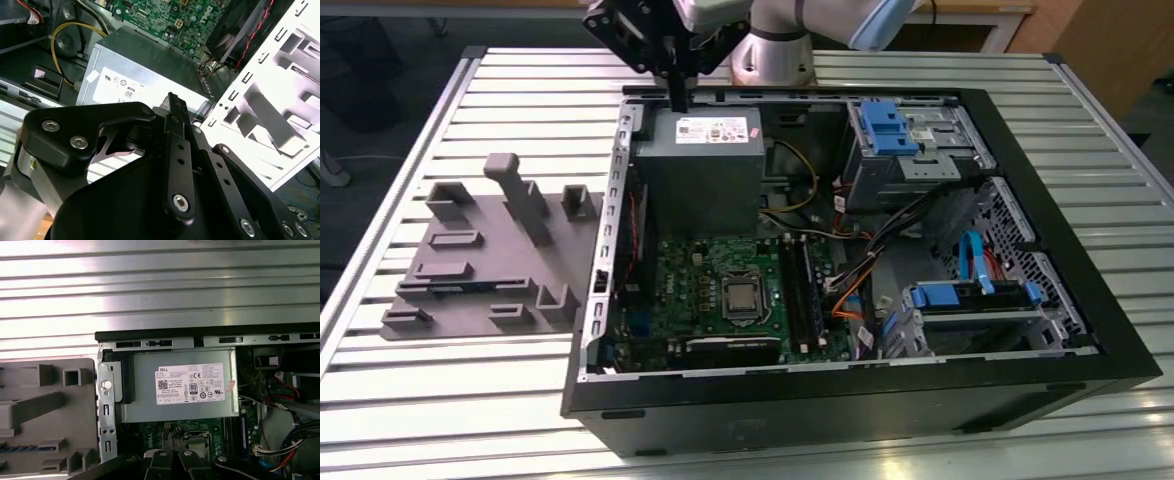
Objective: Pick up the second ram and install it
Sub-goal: 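Reach for the second ram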
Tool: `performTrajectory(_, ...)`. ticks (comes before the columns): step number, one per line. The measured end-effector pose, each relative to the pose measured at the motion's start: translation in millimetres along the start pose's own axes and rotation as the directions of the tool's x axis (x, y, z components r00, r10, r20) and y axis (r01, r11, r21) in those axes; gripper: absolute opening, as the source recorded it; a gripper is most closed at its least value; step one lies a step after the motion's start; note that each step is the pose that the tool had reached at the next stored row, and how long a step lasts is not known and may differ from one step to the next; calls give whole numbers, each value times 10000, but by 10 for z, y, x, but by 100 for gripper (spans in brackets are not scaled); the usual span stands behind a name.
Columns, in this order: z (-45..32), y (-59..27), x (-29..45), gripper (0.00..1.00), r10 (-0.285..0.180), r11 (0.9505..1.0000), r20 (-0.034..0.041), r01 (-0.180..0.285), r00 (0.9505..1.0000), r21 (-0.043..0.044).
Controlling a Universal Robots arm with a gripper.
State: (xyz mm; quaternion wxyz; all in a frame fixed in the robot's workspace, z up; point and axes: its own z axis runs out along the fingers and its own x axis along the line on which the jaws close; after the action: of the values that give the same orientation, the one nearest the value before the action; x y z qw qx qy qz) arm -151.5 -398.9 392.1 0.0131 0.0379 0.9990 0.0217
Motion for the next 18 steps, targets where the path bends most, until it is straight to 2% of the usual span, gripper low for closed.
performTrajectory(18,10,-7,88,11,0,10000,-1,0,10000,0)
